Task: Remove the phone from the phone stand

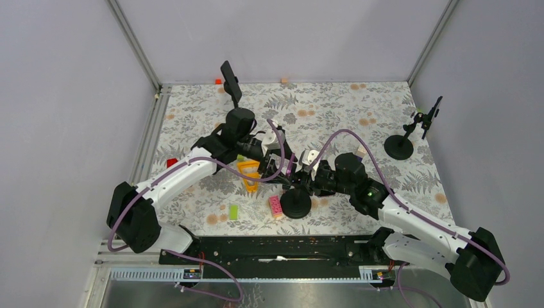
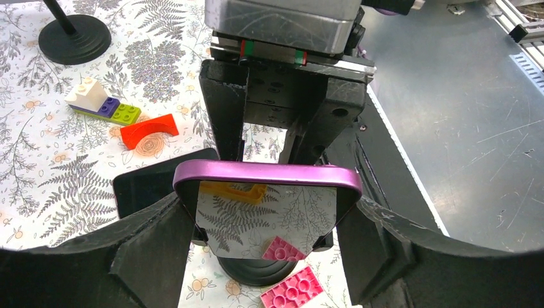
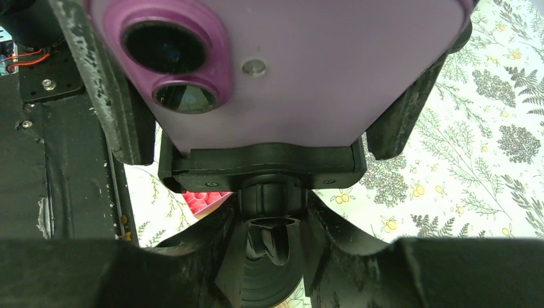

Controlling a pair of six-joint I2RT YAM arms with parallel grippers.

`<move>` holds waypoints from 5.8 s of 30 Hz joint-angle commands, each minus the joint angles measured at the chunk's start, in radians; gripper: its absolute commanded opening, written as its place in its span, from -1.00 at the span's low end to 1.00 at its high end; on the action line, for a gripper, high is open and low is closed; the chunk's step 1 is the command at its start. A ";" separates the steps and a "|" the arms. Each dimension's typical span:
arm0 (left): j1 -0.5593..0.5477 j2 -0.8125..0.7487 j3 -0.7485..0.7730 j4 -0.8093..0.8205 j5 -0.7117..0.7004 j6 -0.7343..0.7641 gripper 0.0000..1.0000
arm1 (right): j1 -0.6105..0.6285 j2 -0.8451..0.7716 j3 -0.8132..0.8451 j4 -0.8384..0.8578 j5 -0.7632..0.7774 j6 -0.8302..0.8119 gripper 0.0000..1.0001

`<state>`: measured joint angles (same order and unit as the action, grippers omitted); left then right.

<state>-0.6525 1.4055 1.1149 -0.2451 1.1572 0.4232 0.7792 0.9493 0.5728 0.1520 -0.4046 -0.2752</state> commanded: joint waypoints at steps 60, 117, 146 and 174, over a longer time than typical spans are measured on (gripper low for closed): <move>-0.007 0.004 -0.136 0.539 -0.052 -0.462 -1.00 | 0.021 -0.025 0.044 0.105 0.108 0.094 -1.00; -0.209 -0.157 -0.429 0.615 0.040 -0.467 -1.00 | -0.080 -0.019 0.029 0.189 0.596 0.311 -1.00; -0.319 -0.173 -0.580 0.803 0.010 -0.655 -1.00 | -0.096 -0.004 0.018 0.215 0.693 0.309 -1.00; -0.446 -0.198 -0.647 0.864 -0.022 -0.741 -1.00 | -0.130 0.004 0.024 0.207 0.729 0.316 -1.00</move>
<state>-0.8886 1.2316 0.5510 0.7921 0.5617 -0.0315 0.7834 0.9295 0.5579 0.1089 -0.1329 0.0090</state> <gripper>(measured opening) 0.722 0.381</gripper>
